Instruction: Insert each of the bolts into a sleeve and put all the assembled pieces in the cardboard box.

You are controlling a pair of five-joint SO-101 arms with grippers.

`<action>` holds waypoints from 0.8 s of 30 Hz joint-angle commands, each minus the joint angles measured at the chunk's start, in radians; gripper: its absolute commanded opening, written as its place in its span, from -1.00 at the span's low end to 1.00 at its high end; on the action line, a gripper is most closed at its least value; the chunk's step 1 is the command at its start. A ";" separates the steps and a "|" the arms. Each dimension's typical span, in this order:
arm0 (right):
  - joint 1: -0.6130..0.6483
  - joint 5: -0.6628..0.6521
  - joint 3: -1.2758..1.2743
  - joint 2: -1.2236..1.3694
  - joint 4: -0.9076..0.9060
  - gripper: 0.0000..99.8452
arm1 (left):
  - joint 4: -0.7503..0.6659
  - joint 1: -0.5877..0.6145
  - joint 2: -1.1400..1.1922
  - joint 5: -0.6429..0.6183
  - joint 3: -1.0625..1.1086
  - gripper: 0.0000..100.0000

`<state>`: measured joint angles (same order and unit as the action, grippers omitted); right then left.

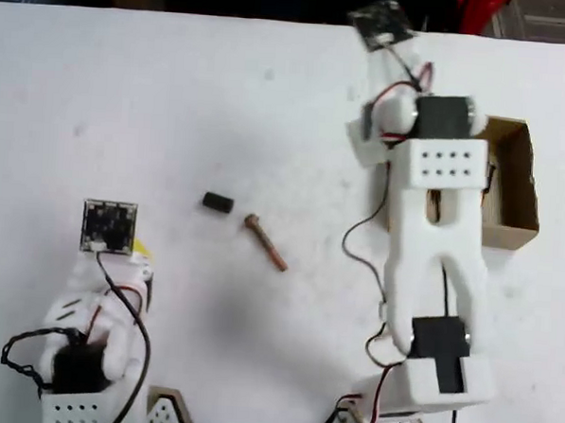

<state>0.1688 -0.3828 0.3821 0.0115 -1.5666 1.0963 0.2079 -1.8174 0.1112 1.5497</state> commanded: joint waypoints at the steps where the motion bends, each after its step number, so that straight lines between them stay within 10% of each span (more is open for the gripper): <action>1: 0.081 -0.012 0.043 -0.053 -0.021 -0.77 | -0.026 0.039 -0.010 0.011 -0.018 -0.96; 24: 0.426 -0.238 -0.353 -0.047 0.341 -0.76 | 0.052 0.171 -0.010 0.014 -0.068 -0.96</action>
<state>0.5861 -0.5639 0.0568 0.0069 -1.2950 1.1745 0.3491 -1.8174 0.1143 1.5359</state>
